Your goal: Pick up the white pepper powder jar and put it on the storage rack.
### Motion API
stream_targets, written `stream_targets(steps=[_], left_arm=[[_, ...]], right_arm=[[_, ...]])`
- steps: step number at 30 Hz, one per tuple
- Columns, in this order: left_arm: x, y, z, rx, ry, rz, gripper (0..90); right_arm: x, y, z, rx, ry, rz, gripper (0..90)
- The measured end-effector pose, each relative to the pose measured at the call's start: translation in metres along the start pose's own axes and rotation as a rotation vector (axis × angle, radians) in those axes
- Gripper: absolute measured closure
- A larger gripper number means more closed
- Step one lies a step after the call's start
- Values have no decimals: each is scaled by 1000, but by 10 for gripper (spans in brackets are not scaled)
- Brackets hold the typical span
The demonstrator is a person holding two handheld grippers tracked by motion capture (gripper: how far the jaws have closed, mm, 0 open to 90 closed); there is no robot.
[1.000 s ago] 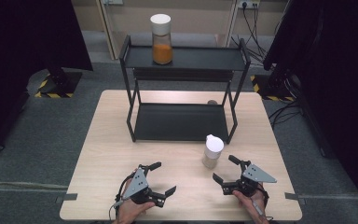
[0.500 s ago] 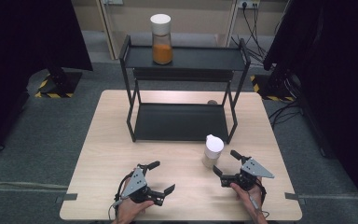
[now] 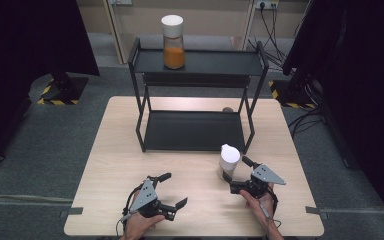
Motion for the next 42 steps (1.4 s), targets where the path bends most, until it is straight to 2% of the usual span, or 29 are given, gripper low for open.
stream_targets(steps=[5, 13, 21, 24, 30, 34, 37, 42], left_arm=[[0, 0, 0, 0, 1, 1, 10], [0, 0, 0, 0, 2, 0, 10], [0, 1, 0, -2, 2, 1, 10], [0, 0, 0, -1, 2, -1, 10], [0, 0, 0, -1, 1, 0, 11], [0, 0, 0, 1, 1, -1, 11], [-1, -1, -1, 2, 4, -3, 11], [-1, -1, -1, 5, 5, -4, 11]], right_arm=[[2, -1, 9, -12, -9, -9, 25], [5, -6, 21, -31, -62, -35, 127], [6, -6, 24, -53, -85, -48, 247], [6, -7, 25, -43, -86, -52, 299], [8, -10, 25, -56, -93, -80, 306], [9, -8, 21, -36, -75, -60, 307], [14, -10, 18, -30, -67, -84, 307], [21, -9, 13, -5, -58, -95, 307]])
Point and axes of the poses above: each handheld gripper's, and its own axes: z roughly forward along the jaws, x roughly out of its top, y roughly to its right, the point moved 8 cm from there along z, roughly forward along the jaws, and after that the axes turned 1 degree about -y, right-handed, at the moved point
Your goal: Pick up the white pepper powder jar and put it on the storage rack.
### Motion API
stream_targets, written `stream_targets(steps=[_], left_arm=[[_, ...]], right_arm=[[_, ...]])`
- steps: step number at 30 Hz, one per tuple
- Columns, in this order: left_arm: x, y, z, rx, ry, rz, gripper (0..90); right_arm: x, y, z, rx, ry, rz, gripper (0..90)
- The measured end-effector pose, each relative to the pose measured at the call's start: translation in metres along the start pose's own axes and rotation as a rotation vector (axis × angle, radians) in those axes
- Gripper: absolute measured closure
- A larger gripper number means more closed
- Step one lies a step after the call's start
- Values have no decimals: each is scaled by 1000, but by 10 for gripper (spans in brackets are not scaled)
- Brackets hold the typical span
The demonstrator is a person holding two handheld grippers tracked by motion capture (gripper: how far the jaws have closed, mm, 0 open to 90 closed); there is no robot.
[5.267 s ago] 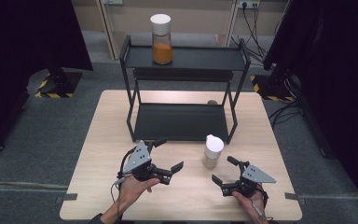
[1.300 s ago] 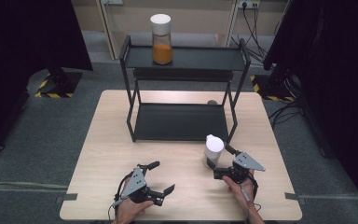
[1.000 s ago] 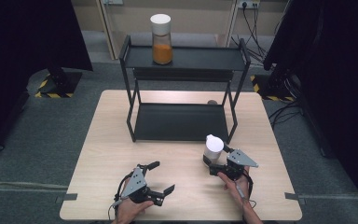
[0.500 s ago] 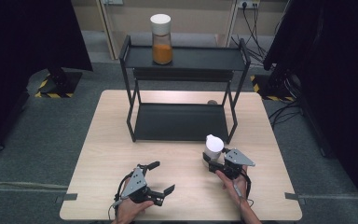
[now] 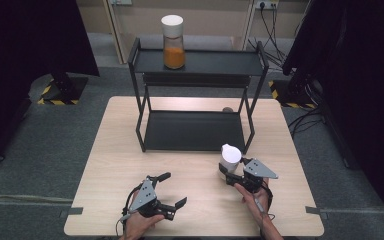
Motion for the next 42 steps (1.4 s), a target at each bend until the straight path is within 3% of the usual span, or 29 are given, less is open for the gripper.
stream_targets(steps=[13, 29, 42], left_arm=[[0, -1, -1, 1, 1, -3, 11], [-1, -3, -1, 6, 3, -16, 11], [-1, -4, -2, 7, 3, -21, 11]], right_arm=[[14, -1, -8, 69, 9, -23, 307], [59, 0, -21, 160, 54, -103, 308], [96, 6, -24, 177, 78, -111, 308]])
Point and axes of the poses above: each handheld gripper's, and its own axes: z roughly forward along the jaws, x roughly out of its top, y roughly to its right, the point moved 8 cm from there along z, roughly forward along the jaws, and after that the axes turned 1 degree about -y, right-handed, at the moved point
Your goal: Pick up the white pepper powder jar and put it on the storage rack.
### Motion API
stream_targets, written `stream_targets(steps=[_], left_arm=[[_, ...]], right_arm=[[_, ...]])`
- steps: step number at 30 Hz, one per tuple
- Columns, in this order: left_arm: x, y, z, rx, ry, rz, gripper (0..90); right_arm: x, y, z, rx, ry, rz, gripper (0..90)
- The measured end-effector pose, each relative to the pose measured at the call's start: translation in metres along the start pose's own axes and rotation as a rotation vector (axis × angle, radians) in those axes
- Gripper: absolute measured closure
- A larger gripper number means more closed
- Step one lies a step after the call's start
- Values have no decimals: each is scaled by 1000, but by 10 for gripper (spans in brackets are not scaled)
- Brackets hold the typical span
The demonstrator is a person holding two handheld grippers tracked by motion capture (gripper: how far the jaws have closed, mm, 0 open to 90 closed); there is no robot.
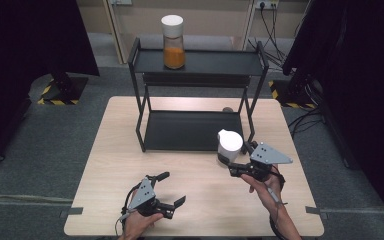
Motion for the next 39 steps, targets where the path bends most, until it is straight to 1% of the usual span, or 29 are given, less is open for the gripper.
stream_targets(steps=[5, 12, 16, 19, 22, 26, 27, 33, 39], left_arm=[[0, -1, 0, 3, 0, -2, 11], [0, -1, 0, 3, 1, -1, 11], [0, -1, 0, 2, 0, 0, 11], [0, -1, 0, 2, -1, -2, 11], [0, -1, 0, 1, -1, 0, 11], [0, -1, 0, 1, -2, -1, 12], [0, 0, 0, 0, 2, -6, 12], [0, 0, 0, 0, -1, -2, 13], [0, 0, 0, -2, -2, -1, 13]], right_arm=[[18, 4, 3, 5, -9, -18, 308], [39, 8, 8, 16, 2, -17, 308], [52, 12, 11, 26, 8, -4, 308], [64, 14, 14, 17, -5, -24, 308], [73, 18, 17, 18, -11, -21, 308], [87, 22, 21, 16, -9, -33, 308], [90, 23, 22, 16, -7, -30, 308], [110, 28, 25, 14, 9, -26, 307], [130, 34, 29, 11, 11, -27, 308]])
Point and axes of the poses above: each handheld gripper's, and its own axes: z roughly forward along the jaws, x roughly out of its top, y roughly to its right, the point moved 8 cm from there along z, roughly forward along the jaws, and after that the axes turned 1 degree about -y, right-handed, at the moved point
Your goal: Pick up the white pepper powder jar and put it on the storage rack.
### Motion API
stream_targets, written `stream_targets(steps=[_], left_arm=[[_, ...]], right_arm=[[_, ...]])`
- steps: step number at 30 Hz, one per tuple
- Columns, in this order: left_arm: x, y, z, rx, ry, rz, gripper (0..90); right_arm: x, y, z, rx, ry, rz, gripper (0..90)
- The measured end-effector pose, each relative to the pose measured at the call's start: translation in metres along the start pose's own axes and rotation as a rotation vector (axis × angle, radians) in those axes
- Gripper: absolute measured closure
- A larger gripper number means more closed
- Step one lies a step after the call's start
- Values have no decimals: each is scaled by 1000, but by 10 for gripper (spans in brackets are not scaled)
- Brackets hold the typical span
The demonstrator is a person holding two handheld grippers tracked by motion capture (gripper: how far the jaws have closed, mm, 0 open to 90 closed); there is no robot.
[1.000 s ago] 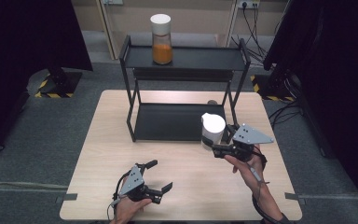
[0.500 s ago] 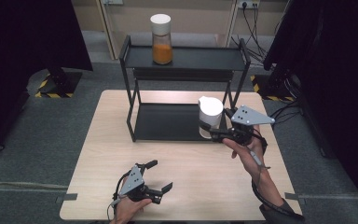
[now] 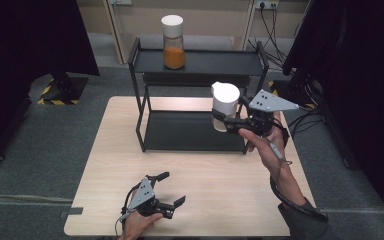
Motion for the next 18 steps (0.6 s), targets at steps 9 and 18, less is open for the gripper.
stream_targets(steps=[9, 18], left_arm=[[0, 0, 0, 0, 2, -2, 14], [0, 0, 0, -4, -1, 1, 16]], right_arm=[[22, 8, 8, -7, 7, -1, 308], [47, 14, 19, -7, 13, -8, 308]])
Point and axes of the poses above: each handheld gripper's, and its own axes: z roughly forward along the jaws, x roughly out of its top, y roughly to its right, the point moved 8 cm from there along z, roughly forward along the jaws, and after that the axes turned 1 degree about -y, right-handed, at the moved point
